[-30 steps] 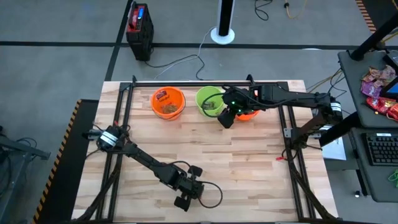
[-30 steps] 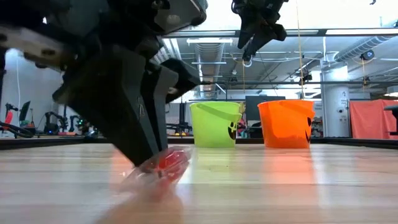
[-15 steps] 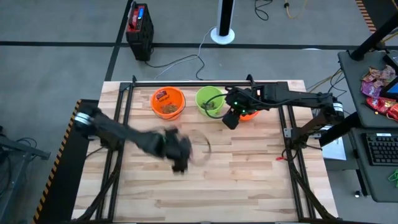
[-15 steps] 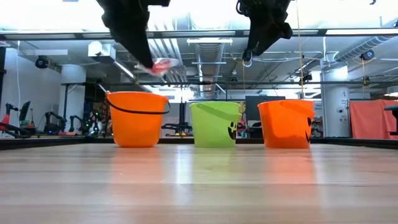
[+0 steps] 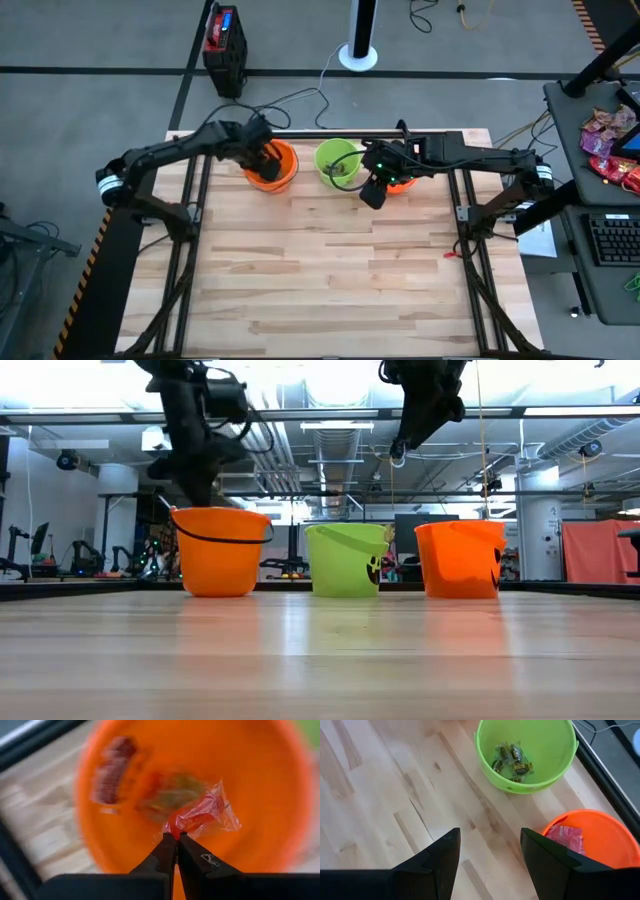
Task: Sort candy by brand, put in halloween buckets
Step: Put the red gummy into the left orange bucket, then return to Home Position
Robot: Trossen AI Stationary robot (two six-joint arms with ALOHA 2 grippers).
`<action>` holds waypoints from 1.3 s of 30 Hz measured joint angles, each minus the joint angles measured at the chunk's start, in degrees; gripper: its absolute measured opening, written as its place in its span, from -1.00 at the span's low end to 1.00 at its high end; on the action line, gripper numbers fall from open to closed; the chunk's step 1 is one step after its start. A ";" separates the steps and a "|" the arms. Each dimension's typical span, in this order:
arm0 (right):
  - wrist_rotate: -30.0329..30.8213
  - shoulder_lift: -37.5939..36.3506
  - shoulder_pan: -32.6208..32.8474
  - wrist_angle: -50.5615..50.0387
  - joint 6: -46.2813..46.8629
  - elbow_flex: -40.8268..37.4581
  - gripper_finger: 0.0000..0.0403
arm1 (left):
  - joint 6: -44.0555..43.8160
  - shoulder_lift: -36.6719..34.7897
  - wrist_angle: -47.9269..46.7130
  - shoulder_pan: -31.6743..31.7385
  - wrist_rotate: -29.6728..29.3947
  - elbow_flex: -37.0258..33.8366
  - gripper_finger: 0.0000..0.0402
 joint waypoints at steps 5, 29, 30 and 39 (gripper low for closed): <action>0.01 0.00 -0.02 0.07 -0.51 0.00 0.00 | -1.05 0.10 0.37 0.57 -7.14 -1.03 -0.94; -3.21 -6.50 3.19 22.69 -12.54 -16.19 0.00 | 7.57 -7.72 4.19 -17.53 -5.53 5.62 -0.28; -4.29 -8.82 4.02 28.01 -13.96 -19.22 0.00 | 9.69 -10.35 9.01 -21.85 -6.81 3.94 -0.28; -4.45 -31.07 5.20 45.12 -4.76 -42.39 0.00 | 1.13 -29.26 27.98 -59.52 -48.71 -12.08 -0.30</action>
